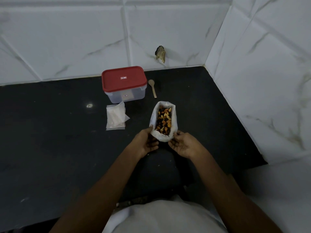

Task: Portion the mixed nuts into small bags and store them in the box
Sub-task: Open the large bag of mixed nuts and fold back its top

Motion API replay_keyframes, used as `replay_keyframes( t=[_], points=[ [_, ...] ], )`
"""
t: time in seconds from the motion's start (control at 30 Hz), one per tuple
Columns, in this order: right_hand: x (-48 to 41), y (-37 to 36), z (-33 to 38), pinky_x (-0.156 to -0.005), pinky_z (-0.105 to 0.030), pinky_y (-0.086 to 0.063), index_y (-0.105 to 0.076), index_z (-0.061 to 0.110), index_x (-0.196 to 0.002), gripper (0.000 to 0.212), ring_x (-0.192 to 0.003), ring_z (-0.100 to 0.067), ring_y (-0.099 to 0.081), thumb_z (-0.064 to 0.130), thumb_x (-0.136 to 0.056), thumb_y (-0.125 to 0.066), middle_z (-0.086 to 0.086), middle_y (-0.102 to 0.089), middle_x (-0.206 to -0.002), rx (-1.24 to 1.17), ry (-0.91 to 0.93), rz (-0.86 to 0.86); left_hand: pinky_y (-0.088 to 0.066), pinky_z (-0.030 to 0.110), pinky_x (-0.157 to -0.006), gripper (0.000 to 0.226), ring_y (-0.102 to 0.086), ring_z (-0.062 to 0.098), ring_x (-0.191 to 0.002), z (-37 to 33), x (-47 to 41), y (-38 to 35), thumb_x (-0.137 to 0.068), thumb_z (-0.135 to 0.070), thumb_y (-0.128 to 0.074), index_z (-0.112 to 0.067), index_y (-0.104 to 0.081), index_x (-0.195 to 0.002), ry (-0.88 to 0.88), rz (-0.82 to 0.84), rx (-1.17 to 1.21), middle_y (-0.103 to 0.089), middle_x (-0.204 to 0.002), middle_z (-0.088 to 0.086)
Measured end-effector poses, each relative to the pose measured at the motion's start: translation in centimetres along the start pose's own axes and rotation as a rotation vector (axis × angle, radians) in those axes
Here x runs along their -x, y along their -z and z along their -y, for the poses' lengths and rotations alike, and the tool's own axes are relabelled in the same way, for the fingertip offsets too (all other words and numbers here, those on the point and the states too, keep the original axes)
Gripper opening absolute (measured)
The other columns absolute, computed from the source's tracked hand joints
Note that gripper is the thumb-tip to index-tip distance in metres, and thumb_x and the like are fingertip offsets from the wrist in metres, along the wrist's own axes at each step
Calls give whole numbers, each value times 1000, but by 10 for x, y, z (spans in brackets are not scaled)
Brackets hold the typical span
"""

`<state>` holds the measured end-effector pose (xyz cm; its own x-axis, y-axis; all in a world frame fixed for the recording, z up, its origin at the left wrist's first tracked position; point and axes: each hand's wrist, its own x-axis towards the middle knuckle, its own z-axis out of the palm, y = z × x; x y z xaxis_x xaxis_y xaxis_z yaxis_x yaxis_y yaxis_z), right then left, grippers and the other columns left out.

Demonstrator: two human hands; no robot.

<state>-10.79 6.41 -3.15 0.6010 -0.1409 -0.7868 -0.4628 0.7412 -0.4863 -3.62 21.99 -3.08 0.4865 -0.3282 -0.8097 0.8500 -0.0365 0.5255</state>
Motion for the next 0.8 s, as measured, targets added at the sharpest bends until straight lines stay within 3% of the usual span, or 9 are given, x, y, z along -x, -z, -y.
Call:
replay_keyframes(
  t=[0.1,0.23,0.4,0.57,0.7,0.8],
  points=[
    [3,-2,2,-76,-33,-48,-61,11,-106,20,-88,-21,-61,5,-101,-42,-9,-66,-98,23,-9,6,-56,36,-69,34,-65,26,-83,3,-3,-2,-92,-38,-64,-8,-61,-108,-96,-114,-34,-67,-99,15],
    [3,-4,3,-78,-31,-48,-62,9,-105,20,-88,-20,-61,5,-100,-43,-9,-66,-98,64,-14,0,-59,36,-68,29,-68,26,-80,7,-6,-8,-93,-28,-64,-4,-61,-107,-155,-168,-11,-69,-97,17],
    [1,-5,3,-73,-32,-48,-60,13,-117,21,-92,-20,-62,19,-101,-50,-7,-67,-102,124,52,-45,-52,42,-91,22,-60,25,-80,-7,-2,-15,-100,-21,-52,-4,-57,-112,-27,-127,-10,-61,-90,16],
    [-6,-1,12,-69,-36,-47,-61,19,-104,18,-93,-22,-63,18,-104,-43,-7,-66,-103,59,78,-118,-44,36,-77,34,-59,23,-95,-4,-5,-10,-96,-25,-46,-10,-56,-125,-22,69,27,-63,-106,10],
    [-11,-3,19,-67,-36,-47,-60,12,-116,24,-91,-23,-62,13,-104,-39,-9,-65,-102,138,47,-136,-47,37,-79,33,-59,27,-98,-10,-9,-7,-95,-28,-46,-10,-57,-120,-13,90,-73,-63,-109,13],
    [-12,-8,25,-75,-40,-50,-56,6,-127,28,-107,-30,-61,13,-103,-42,-15,-64,-119,242,19,-180,-52,37,-71,34,-64,28,-96,-10,-16,-6,-98,-33,-49,-10,-57,-121,-56,20,-188,-65,-111,16]
  ],
)
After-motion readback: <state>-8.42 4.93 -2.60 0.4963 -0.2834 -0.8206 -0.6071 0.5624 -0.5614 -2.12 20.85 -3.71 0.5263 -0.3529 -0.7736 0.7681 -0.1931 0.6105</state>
